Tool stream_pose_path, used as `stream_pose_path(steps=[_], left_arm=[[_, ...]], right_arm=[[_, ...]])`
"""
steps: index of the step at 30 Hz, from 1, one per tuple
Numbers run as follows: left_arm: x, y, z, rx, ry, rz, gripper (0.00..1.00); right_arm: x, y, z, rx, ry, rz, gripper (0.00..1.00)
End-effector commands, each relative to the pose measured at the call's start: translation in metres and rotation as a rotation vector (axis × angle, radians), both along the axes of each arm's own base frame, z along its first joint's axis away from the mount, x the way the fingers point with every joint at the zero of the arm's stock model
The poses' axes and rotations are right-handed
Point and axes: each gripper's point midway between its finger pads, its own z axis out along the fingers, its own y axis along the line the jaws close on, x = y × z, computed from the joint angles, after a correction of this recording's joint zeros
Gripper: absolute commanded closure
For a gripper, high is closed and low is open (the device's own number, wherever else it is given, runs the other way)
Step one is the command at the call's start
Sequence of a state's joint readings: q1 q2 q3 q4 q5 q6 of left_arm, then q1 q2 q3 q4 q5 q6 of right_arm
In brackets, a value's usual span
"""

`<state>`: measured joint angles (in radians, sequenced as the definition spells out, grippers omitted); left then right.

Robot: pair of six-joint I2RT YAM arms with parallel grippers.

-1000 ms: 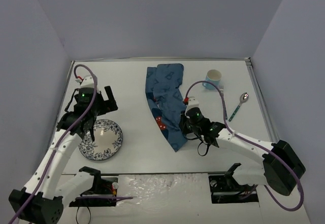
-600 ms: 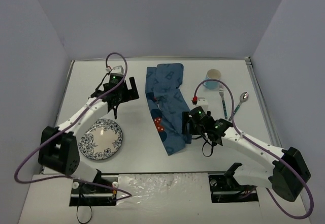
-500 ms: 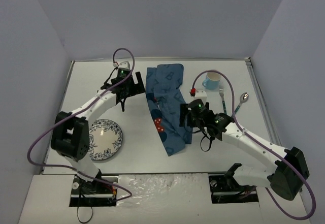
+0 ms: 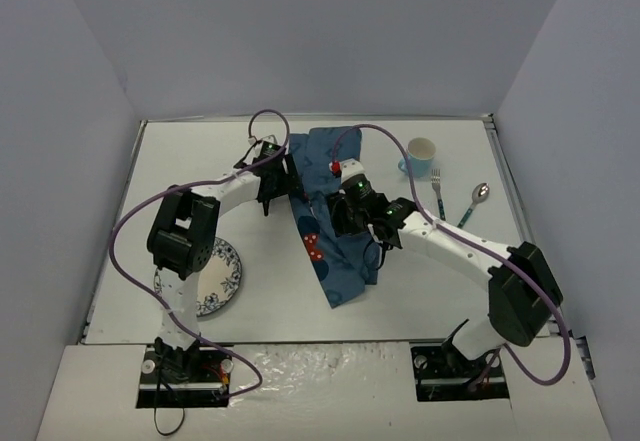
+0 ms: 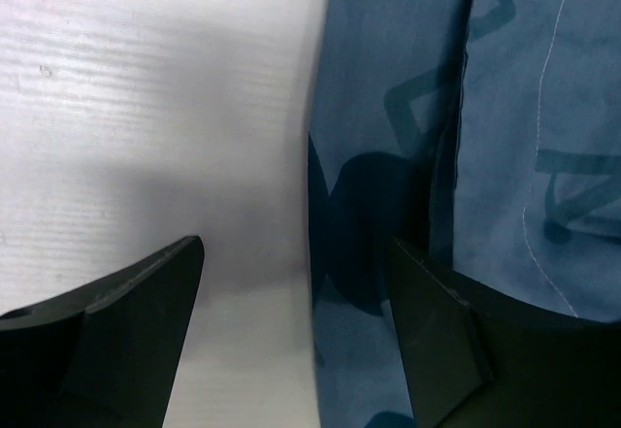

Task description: Set the dinner table for one person

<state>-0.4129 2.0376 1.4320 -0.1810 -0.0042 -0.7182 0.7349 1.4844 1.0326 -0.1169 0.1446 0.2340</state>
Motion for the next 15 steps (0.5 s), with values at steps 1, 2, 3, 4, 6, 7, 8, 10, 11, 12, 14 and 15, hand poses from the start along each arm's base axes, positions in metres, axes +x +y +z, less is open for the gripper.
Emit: stream_pose_path(steps=[1, 2, 3, 4, 6, 7, 8, 10, 11, 12, 14, 15], left_arm=[[0.022, -0.018, 0.042, -0.066, -0.107, 0.004, 0.31], [0.021, -0.019, 0.039, -0.064, -0.103, 0.000, 0.32], [0.019, -0.020, 0.036, -0.063, -0.097, -0.003, 0.32], [0.018, -0.021, 0.033, -0.064, -0.092, -0.006, 0.33], [0.016, -0.023, 0.028, -0.071, -0.081, -0.013, 0.36], [0.016, -0.023, 0.027, -0.071, -0.080, -0.014, 0.36], [0.013, -0.026, 0.026, -0.083, -0.071, -0.027, 0.37], [0.009, -0.027, 0.021, -0.070, -0.060, -0.032, 0.39], [0.007, -0.027, 0.018, -0.063, -0.054, -0.034, 0.40], [0.005, -0.027, 0.016, -0.060, -0.049, -0.035, 0.41], [0.003, -0.027, 0.011, -0.057, -0.038, -0.036, 0.42], [0.002, -0.026, 0.009, -0.056, -0.033, -0.037, 0.44]], right_arm=[[0.013, 0.029, 0.010, 0.045, -0.049, 0.098, 0.46], [0.014, 0.030, 0.004, 0.035, -0.041, 0.107, 0.47], [0.014, 0.031, -0.001, 0.025, -0.035, 0.113, 0.47], [0.014, 0.032, -0.006, 0.015, -0.027, 0.123, 0.46], [0.013, 0.034, -0.018, -0.006, -0.005, 0.151, 0.46], [0.013, 0.034, -0.021, -0.012, 0.001, 0.152, 0.46], [0.013, 0.036, -0.023, -0.012, 0.006, 0.163, 0.46], [0.011, 0.035, -0.032, -0.027, 0.024, 0.174, 0.45], [0.010, 0.034, -0.038, -0.035, 0.033, 0.178, 0.44], [0.009, 0.033, -0.044, -0.044, 0.045, 0.180, 0.44], [0.009, 0.034, -0.051, -0.049, 0.051, 0.182, 0.43], [0.010, 0.035, -0.056, -0.052, 0.054, 0.183, 0.42]])
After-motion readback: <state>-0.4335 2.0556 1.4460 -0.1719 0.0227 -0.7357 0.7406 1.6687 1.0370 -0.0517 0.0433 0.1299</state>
